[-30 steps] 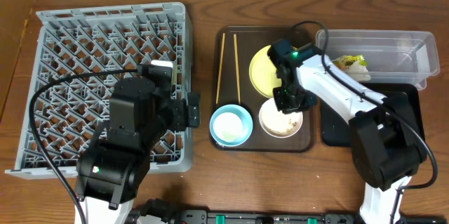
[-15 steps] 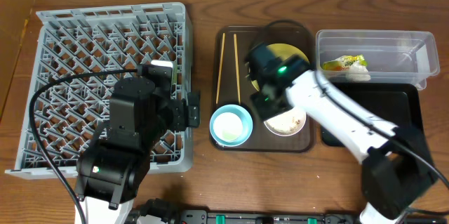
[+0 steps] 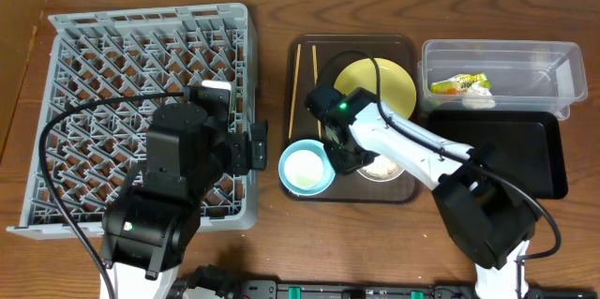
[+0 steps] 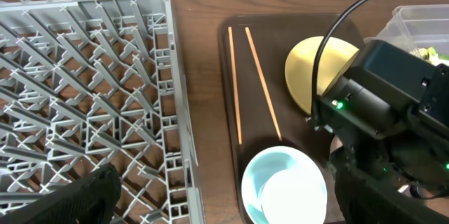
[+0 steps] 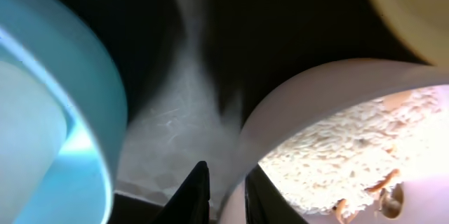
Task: Sort waste into correct bins and load items into the dishwasher
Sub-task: 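Lower the right gripper to the pink bowl and grip its rim, then lift the pink bowl right and tip its rice onto the black tray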
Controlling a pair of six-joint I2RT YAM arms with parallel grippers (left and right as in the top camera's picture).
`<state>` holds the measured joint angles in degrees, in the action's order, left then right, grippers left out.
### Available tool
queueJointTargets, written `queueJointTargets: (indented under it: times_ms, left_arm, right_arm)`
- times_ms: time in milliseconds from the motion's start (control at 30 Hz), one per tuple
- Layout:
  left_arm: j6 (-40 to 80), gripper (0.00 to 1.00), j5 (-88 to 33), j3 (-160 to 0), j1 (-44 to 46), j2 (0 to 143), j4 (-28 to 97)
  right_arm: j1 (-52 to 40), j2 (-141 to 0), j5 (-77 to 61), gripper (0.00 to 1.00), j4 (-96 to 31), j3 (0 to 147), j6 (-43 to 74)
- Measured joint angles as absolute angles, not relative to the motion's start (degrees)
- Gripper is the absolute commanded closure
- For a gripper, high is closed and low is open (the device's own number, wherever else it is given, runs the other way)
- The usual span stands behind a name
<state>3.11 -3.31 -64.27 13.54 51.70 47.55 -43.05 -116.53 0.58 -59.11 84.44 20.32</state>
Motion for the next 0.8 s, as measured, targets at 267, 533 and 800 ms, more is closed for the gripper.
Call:
queueJointTargets:
  times_ms: [267,533,800]
  left_arm:
    - [3.1,0.02,-3.3,-64.3,13.5,51.7,47.5]
    - [3.1,0.02,-3.3,-64.3,13.5,51.7,47.5]
    - [3.1,0.02,-3.3,-64.3,13.5,51.7,47.5]
  right_arm:
    - [-40.6,-116.6,1.3,0.95,-56.9,82.9,22.1]
    - [-39.7,-116.4,2.1,0.99,-56.7,81.2,22.9]
    - [-38.6,-111.9,-5.2,0.99,-54.2,80.2,22.1]
